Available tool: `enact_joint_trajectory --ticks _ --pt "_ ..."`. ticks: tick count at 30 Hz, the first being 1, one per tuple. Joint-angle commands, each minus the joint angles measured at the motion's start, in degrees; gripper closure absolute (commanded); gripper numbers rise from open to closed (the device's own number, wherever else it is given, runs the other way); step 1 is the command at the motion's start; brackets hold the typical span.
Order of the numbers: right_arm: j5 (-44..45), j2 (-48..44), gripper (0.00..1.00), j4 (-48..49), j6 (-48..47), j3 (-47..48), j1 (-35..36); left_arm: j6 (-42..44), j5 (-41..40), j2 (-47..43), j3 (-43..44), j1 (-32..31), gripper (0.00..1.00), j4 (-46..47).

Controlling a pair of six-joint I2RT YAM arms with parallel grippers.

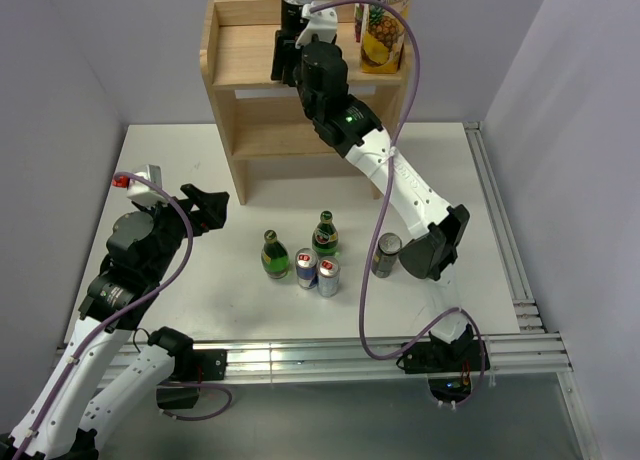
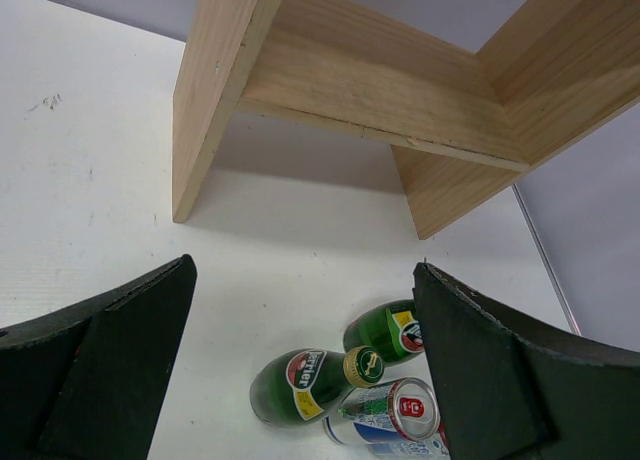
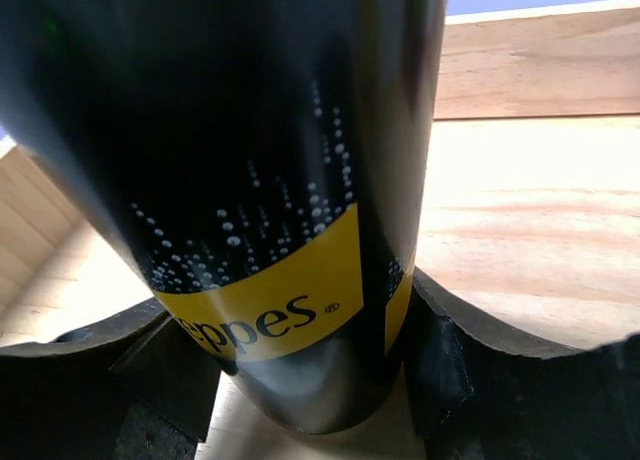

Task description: Place and organize the beverage onto the shelf

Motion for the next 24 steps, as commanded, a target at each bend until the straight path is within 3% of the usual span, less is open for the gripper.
enact_joint_trajectory --ticks 1,11,16,24 --pt "-0.9 3.1 0.43 0.4 1.5 1.8 1.6 0.5 -0.4 -0.3 0.1 -0.2 0.03 0.6" --pt "-3.1 6.7 0.44 2.8 3.6 3.7 4.0 0.5 -0.5 -0.4 0.3 -0.2 0.03 0.5" --pt "-4.4 8.3 0.36 3.8 3.8 3.9 5.4 0.5 -0.6 -0.4 0.3 -0.2 0.03 0.5" --pt "-4.2 9.3 0.14 3.4 4.1 3.8 5.9 0.5 -0.7 -0.6 0.3 -0.2 0.03 0.5"
